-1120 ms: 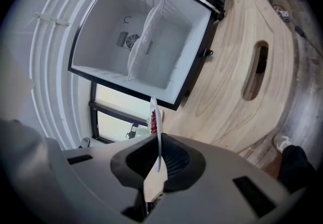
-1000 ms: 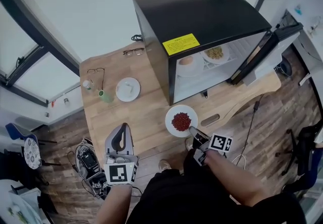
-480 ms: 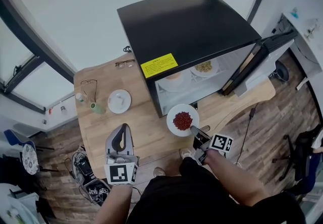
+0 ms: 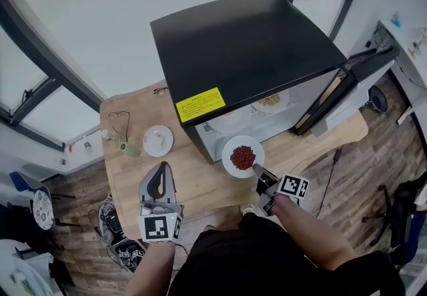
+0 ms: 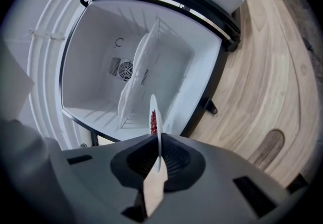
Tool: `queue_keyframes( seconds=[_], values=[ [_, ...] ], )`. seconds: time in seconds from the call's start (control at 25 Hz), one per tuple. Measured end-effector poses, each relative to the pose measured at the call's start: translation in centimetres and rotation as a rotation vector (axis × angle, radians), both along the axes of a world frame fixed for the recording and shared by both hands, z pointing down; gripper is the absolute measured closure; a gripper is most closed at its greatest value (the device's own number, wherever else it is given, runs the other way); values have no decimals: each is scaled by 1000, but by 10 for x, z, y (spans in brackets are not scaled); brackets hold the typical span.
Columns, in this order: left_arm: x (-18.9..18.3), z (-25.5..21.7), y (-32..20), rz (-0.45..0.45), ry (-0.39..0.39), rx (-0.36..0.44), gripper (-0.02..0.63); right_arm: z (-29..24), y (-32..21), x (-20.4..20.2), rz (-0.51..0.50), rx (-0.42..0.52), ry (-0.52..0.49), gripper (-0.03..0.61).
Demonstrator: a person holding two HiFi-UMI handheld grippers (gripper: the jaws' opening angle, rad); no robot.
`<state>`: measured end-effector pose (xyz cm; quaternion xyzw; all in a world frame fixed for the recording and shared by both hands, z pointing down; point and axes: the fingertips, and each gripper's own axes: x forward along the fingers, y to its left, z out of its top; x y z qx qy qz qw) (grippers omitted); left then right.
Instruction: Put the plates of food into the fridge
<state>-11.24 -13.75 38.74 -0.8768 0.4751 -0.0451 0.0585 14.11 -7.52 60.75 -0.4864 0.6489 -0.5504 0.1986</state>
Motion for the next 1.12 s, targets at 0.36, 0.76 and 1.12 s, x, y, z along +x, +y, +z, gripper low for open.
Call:
queue_keyframes(
  seconds=[0.36,0.76,1.12],
  values=[
    [9,-1,-16,-28,-16,0,609,3,-32,7,-32,-2,-6,546],
    [-4,3,-36,-98,-27,-20,609,19,-71,4,-68,-37,12,546],
    [-20,14,-48,-150,-48,-50,609,32,-105,-2,-77,-65,39,546]
  ],
)
